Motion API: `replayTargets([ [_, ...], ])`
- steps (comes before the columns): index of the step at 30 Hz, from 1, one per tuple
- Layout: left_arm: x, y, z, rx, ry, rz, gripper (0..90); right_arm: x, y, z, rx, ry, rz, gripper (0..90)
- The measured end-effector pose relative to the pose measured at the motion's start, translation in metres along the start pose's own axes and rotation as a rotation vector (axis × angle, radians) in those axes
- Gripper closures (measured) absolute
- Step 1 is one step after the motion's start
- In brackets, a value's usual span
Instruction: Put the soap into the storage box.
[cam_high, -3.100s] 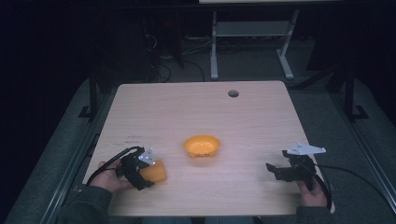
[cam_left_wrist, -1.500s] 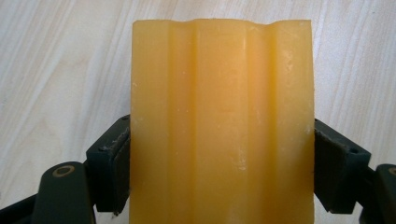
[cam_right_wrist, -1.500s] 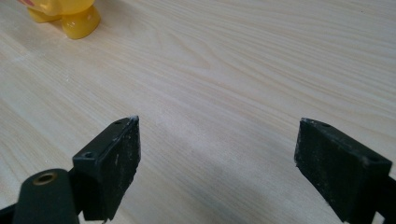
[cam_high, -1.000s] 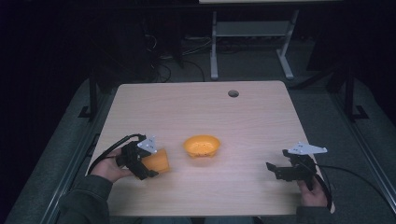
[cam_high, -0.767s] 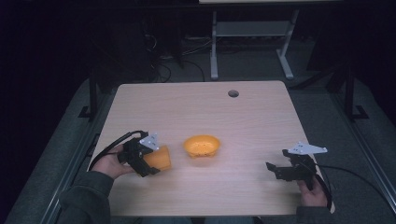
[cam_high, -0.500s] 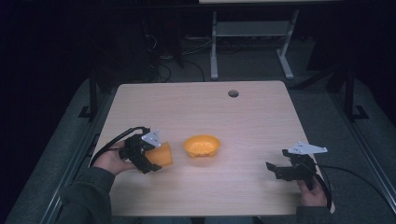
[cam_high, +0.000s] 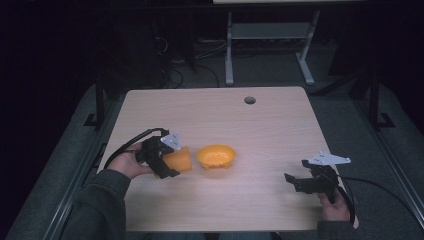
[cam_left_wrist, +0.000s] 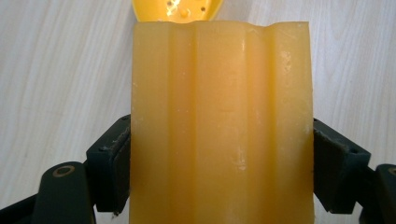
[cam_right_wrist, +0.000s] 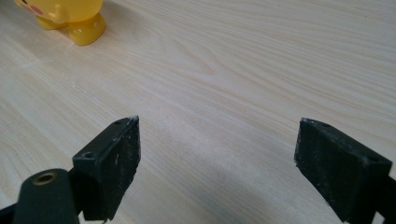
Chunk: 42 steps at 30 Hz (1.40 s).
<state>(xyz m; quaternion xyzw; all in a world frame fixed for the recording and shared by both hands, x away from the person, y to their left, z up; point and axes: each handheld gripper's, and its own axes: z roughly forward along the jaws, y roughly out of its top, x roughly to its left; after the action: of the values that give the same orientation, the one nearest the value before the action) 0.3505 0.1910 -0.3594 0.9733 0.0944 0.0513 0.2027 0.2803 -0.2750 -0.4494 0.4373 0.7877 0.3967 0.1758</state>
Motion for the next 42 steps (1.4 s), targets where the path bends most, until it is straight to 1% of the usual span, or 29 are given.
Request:
replayTargets([
  [1, 0.002, 0.004, -0.001, 0.002, -0.003, 0.003, 20.8, 0.0, 0.0, 0.0, -0.001, 0.0, 0.0, 14.0],
  [2, 0.002, 0.004, -0.001, 0.002, -0.003, 0.003, 20.8, 0.0, 0.0, 0.0, 0.0, 0.0, 0.001, 13.9],
  [3, 0.003, 0.008, -0.001, -0.001, -0.004, 0.009, 20.8, -0.001, 0.0, 0.0, 0.0, 0.0, -0.001, 13.9],
  [4, 0.003, 0.008, -0.001, -0.001, -0.004, 0.009, 20.8, -0.001, 0.0, 0.0, 0.0, 0.0, -0.001, 13.9],
  [7, 0.006, 0.015, 0.0, 0.0, -0.005, 0.022, 20.8, -0.001, 0.0, -0.001, -0.003, -0.001, 0.001, 13.9],
  [10, 0.007, 0.018, 0.001, 0.0, -0.008, 0.027, 20.7, -0.001, 0.0, -0.001, -0.005, 0.001, 0.002, 13.9],
  [11, 0.008, 0.021, 0.002, 0.004, -0.007, 0.034, 20.8, 0.0, 0.0, -0.001, -0.006, 0.001, 0.005, 13.9],
  [14, 0.009, 0.023, 0.003, 0.006, -0.013, 0.034, 20.8, 0.0, 0.0, -0.001, -0.005, 0.002, -0.001, 13.9],
  [17, 0.011, 0.027, 0.005, -0.006, -0.015, 0.04, 20.8, -0.001, 0.0, -0.001, -0.005, 0.0, 0.002, 13.9],
  [20, 0.013, 0.032, 0.008, 0.0, -0.018, 0.048, 20.7, -0.001, 0.0, -0.001, -0.005, 0.001, 0.001, 14.0],
  [23, 0.014, 0.035, 0.01, -0.001, -0.03, 0.047, 20.8, -0.001, 0.0, -0.001, -0.006, 0.0, 0.0, 13.9],
  [27, 0.016, 0.043, 0.015, -0.003, -0.031, 0.064, 20.8, -0.002, 0.0, -0.001, -0.006, 0.002, 0.0, 13.9],
  [29, 0.016, 0.045, 0.016, -0.003, -0.034, 0.062, 20.8, -0.002, 0.0, -0.001, -0.007, 0.001, -0.002, 13.9],
  [31, 0.018, 0.05, 0.018, -0.009, -0.033, 0.075, 20.7, -0.002, 0.0, -0.001, -0.008, 0.0, -0.002, 13.9],
  [33, 0.019, 0.052, 0.02, -0.015, -0.036, 0.074, 20.8, -0.002, 0.0, -0.001, -0.008, 0.001, -0.001, 14.0],
  [42, 0.021, 0.062, 0.028, -0.011, -0.049, 0.094, 20.8, -0.002, 0.0, -0.002, -0.009, 0.001, 0.003, 13.9],
])
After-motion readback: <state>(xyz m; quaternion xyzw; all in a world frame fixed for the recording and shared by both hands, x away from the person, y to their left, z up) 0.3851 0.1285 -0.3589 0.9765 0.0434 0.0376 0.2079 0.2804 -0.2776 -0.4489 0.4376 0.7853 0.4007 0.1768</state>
